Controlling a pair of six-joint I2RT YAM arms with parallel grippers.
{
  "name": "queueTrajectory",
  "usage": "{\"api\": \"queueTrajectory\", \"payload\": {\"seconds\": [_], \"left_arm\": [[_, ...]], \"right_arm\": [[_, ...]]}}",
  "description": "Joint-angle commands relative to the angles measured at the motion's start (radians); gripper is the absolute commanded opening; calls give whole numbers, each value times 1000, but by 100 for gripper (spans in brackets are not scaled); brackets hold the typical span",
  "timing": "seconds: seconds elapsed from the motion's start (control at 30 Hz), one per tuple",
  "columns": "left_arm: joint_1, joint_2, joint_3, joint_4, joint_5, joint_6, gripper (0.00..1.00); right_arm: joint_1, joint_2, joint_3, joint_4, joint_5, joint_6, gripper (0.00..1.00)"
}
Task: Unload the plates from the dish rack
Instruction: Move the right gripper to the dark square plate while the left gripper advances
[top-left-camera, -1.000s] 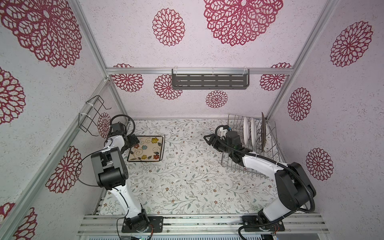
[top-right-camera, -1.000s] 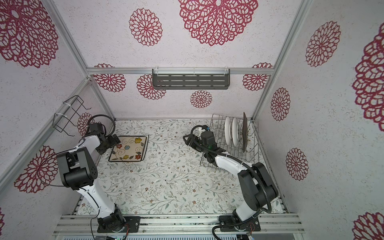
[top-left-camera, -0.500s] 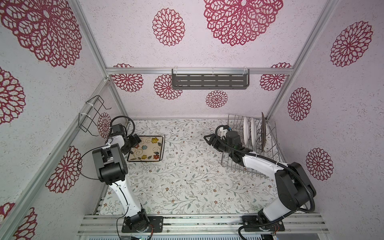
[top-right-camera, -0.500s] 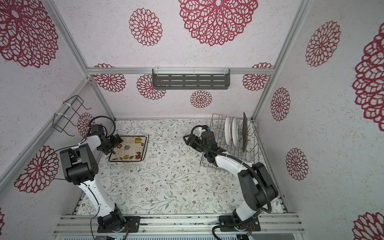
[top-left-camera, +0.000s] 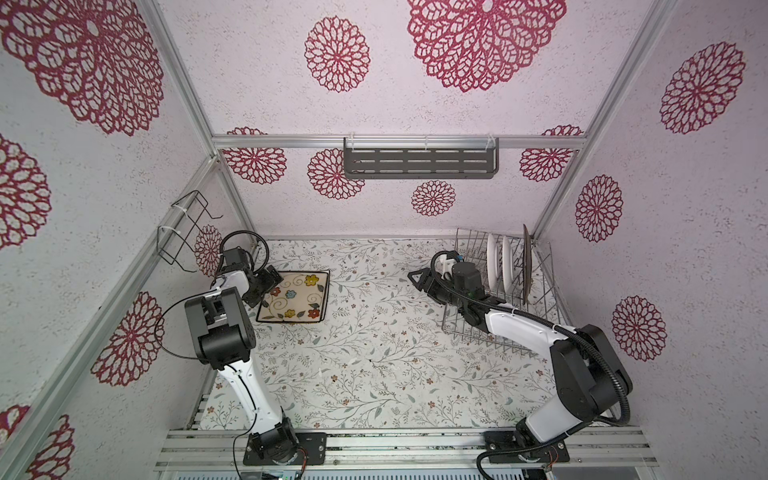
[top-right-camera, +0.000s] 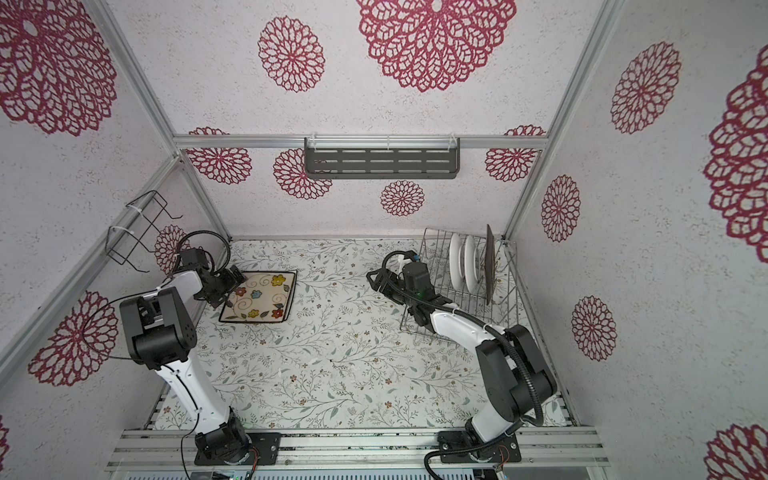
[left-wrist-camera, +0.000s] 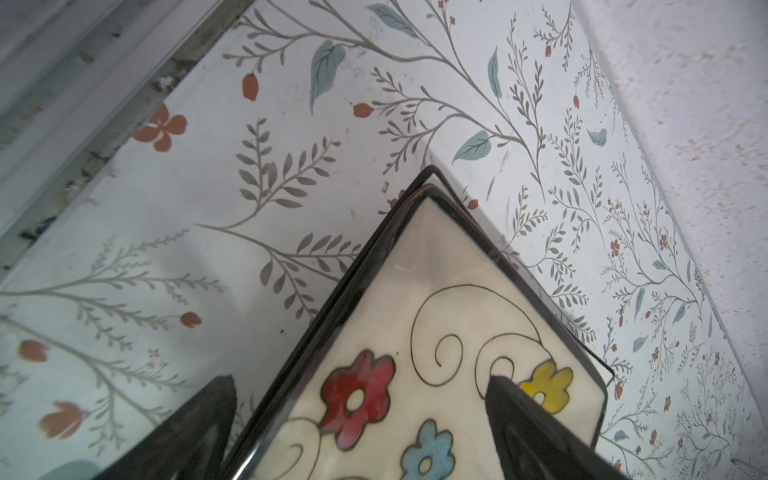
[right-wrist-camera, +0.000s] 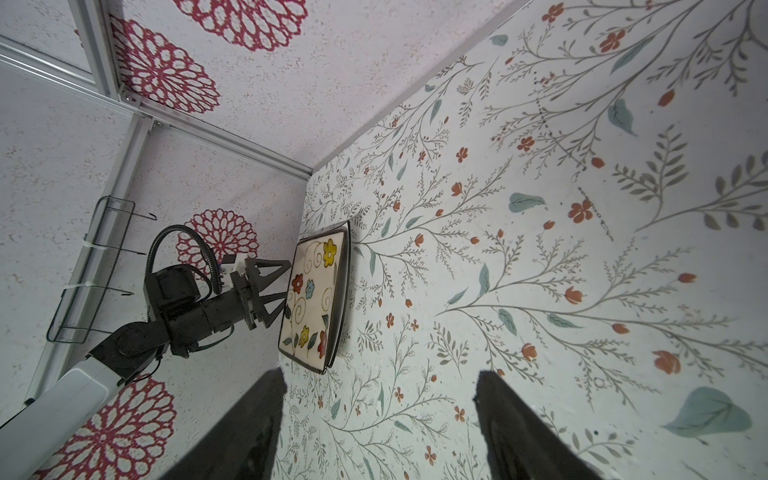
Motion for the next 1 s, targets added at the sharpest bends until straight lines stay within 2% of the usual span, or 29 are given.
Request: {"api": "queueTrajectory", "payload": {"seconds": [0.0,0.13,0.37,0.4,0.57,0.73,0.97], "left_arm": [[-16,-27,6,-13,6,-9,98],[-16,-43,-3,-6,-7,-19,97],[-18,-86,6,-61,-180,-34,97],[-19,-131,3,-65,-200,-35,97],[-39,-189,-4,-71,-260,-30,97],[-89,-264,-22,-85,-287,-21,97],[-215,-404,-123,-54,-311,-25,97]], "right_arm": [[-7,-54,7,11,9,-22,76],[-7,-57,6,5,12,-24,76],[-7,-70,6,-14,20,-27,76],[-7,-73,6,-18,22,-27,76],[-7,-97,6,-57,34,-40,76],[-7,-155,16,-148,74,-81,76],[-7,-269,50,-356,174,-175,76]]}}
